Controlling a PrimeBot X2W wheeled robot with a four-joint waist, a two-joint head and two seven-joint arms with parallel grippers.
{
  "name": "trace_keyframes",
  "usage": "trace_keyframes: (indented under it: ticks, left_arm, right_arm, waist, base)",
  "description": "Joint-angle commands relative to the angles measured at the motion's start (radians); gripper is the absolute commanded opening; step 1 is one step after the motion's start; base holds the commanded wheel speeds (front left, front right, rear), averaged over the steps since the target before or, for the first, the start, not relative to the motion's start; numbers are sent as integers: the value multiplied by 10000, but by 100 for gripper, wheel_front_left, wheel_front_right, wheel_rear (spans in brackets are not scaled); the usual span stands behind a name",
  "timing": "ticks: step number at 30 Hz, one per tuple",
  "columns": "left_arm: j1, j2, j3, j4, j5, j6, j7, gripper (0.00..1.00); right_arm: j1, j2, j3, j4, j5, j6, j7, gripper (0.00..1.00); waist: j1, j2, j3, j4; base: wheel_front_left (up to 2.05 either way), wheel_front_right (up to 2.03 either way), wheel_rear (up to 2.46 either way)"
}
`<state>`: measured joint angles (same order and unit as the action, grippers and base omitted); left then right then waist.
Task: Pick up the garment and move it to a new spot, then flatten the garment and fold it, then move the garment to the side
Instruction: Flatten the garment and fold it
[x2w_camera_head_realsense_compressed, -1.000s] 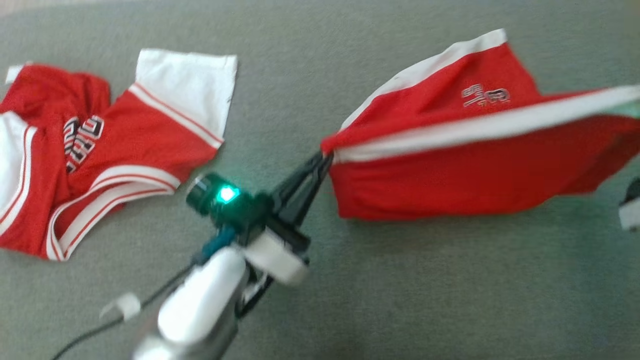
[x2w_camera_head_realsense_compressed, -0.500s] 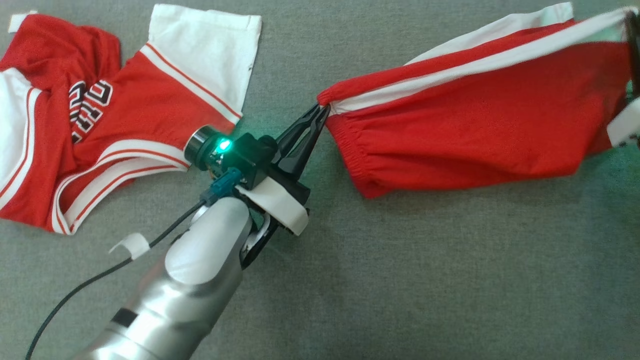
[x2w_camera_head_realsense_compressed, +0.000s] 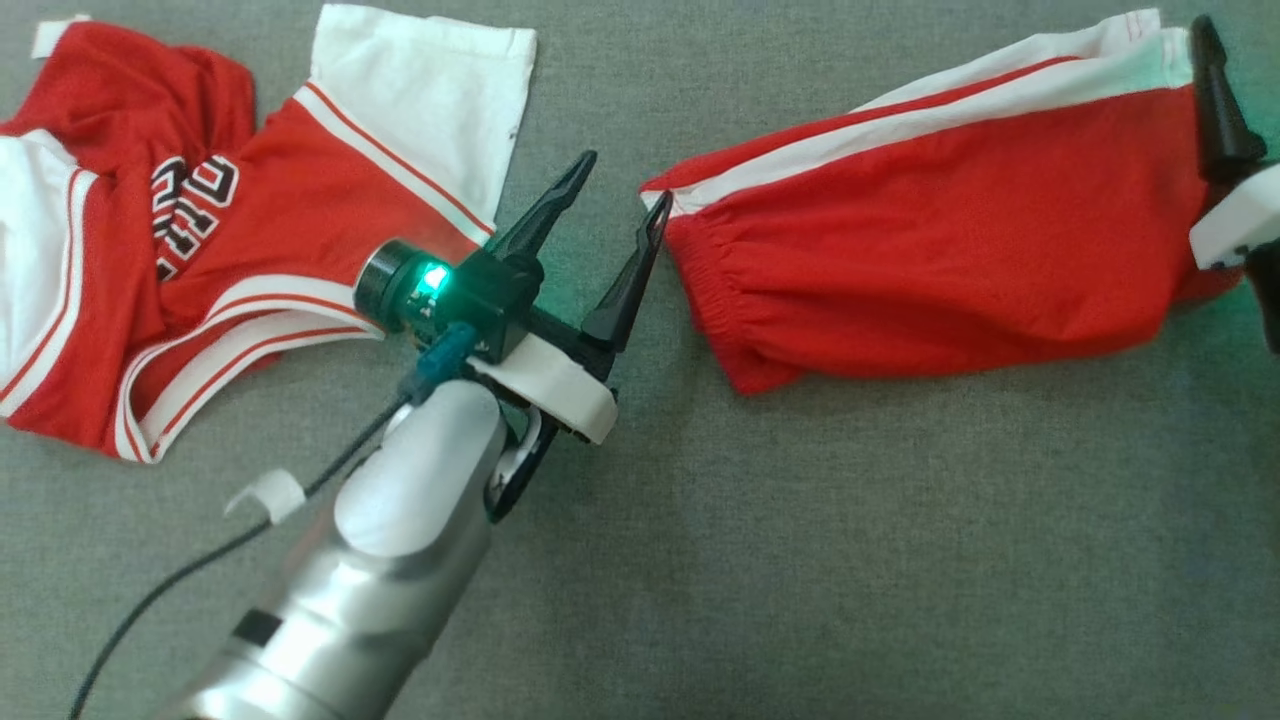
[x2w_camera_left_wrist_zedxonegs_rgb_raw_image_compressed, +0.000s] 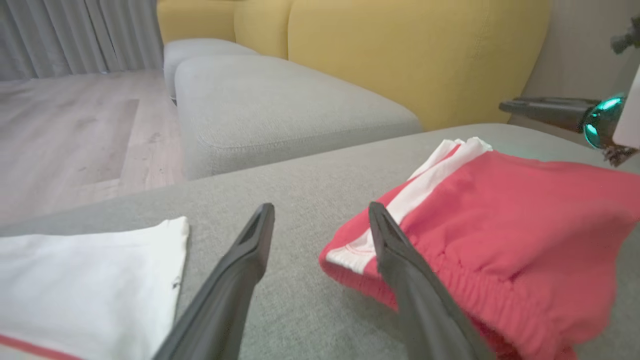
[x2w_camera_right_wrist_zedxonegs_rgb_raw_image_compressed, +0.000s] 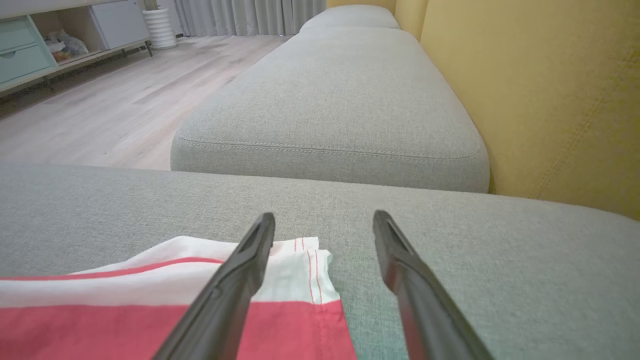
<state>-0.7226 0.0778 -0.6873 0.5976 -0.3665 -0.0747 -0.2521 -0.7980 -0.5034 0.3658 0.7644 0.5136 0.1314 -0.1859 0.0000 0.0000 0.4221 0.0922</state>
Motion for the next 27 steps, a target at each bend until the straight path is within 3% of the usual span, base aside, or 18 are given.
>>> trace_keyframes:
  ticks: [1, 8, 13, 14, 16, 21, 27]
  left_arm:
    - [72, 84, 379, -388, 126, 123, -92, 100]
    - [1655, -34, 1383, -2095, 881, 1540, -95, 100]
    - [3279, -163, 2013, -3809, 1456, 2014, -96, 100]
    - [3520, -178, 2101, -4010, 1508, 2039, -96, 100]
    - [3941, -203, 2252, -4328, 1596, 2060, -96, 100]
    - [4666, -240, 2636, -4952, 1815, 2078, -96, 100]
    - [4985, -238, 3126, -5363, 2234, 1971, -96, 100]
  right_arm:
    - [87, -157, 113, -126, 164, -7, -116, 100]
    - [752, -213, 438, 846, 1333, -7, 219, 100]
    - [1314, -275, 811, 1572, 2173, -7, 1109, 100]
    - [1396, -247, 872, 1607, 2342, -7, 1260, 91]
    - [1501, -259, 982, 1617, 2555, -7, 1357, 0]
    - [1538, -365, 1097, 1592, 2896, -7, 1032, 0]
    - [1292, -879, 1421, 1884, 2462, -7, 735, 0]
  waist:
    - [0, 0, -69, 14]
    - [0, 0, -365, 274]
    - [0, 0, -531, 754]
    - [0, 0, -561, 803]
    - [0, 0, -628, 861]
    - [0, 0, -944, 623]
    - [0, 0, -1353, -281]
  base:
    - [0, 0, 0]
    - [0, 0, 0]
    - [0, 0, 0]
    - [0, 0, 0]
    - [0, 0, 0]
    - [0, 0, 0]
    - [0, 0, 0]
